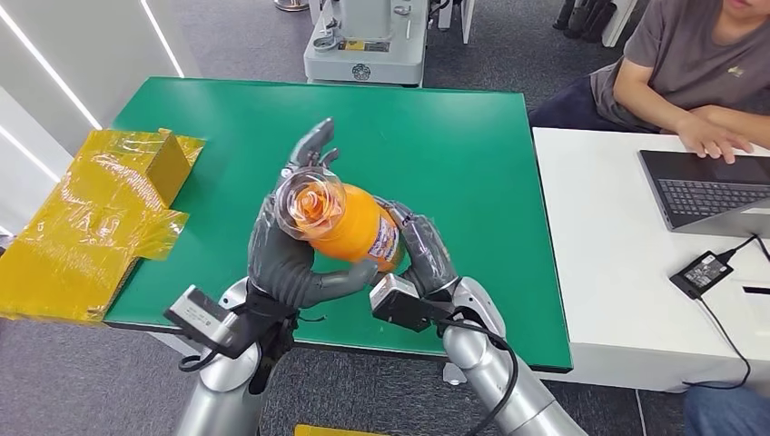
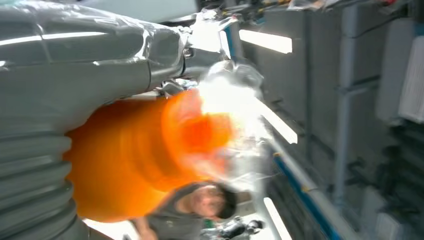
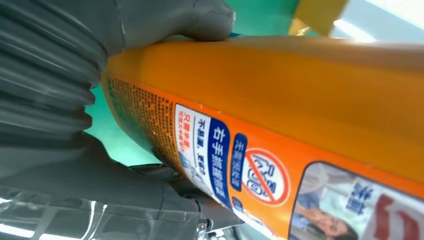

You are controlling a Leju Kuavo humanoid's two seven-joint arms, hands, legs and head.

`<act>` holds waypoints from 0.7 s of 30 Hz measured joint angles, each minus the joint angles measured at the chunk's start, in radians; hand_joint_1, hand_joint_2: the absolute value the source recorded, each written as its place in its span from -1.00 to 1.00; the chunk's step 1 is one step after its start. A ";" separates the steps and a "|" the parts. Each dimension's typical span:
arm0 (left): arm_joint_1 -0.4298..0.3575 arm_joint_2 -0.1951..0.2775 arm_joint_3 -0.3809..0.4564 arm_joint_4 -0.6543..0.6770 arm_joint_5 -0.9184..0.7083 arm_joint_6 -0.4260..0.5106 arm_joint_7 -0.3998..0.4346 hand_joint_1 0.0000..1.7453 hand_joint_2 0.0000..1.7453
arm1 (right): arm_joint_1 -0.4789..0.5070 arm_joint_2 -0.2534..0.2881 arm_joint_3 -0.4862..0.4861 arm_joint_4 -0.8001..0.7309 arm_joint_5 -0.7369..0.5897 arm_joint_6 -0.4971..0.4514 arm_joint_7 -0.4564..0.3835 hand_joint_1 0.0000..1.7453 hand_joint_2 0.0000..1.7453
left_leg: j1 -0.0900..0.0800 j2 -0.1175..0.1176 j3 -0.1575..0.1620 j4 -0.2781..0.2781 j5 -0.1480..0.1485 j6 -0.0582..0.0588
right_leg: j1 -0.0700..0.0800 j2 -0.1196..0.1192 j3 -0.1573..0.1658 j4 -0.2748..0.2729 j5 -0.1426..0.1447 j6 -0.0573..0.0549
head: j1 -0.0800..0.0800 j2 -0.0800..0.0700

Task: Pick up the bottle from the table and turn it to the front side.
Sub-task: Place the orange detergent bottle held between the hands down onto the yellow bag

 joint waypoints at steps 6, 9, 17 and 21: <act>0.003 0.000 0.000 0.006 0.000 -0.002 0.001 -1.00 1.00 | -0.016 0.006 0.019 0.001 -0.012 -0.015 -0.002 1.00 1.00 | 0.000 0.000 0.000 0.000 0.000 0.000 | 0.000 0.000 0.000 0.000 0.000 0.000 | 0.000 0.000; 0.009 0.002 0.000 0.004 -0.001 -0.001 0.001 -1.00 1.00 | -0.019 0.006 0.019 0.011 -0.010 -0.023 -0.002 1.00 1.00 | 0.000 0.000 0.000 0.000 0.000 0.000 | 0.000 0.000 0.000 0.000 0.000 0.000 | 0.000 0.000; 0.019 0.010 0.001 -0.006 0.006 0.005 -0.005 -1.00 1.00 | -0.034 0.006 0.018 0.053 0.005 -0.016 0.016 1.00 1.00 | 0.000 0.000 0.000 0.000 0.000 0.000 | 0.000 0.000 0.000 0.000 0.000 0.000 | 0.000 0.000; 0.020 0.016 0.006 -0.007 0.018 0.013 -0.009 -1.00 1.00 | -0.045 0.006 0.017 0.096 0.053 0.010 0.055 1.00 1.00 | 0.000 0.000 0.000 0.000 0.000 0.000 | 0.000 0.000 0.000 0.000 0.000 0.000 | 0.000 0.000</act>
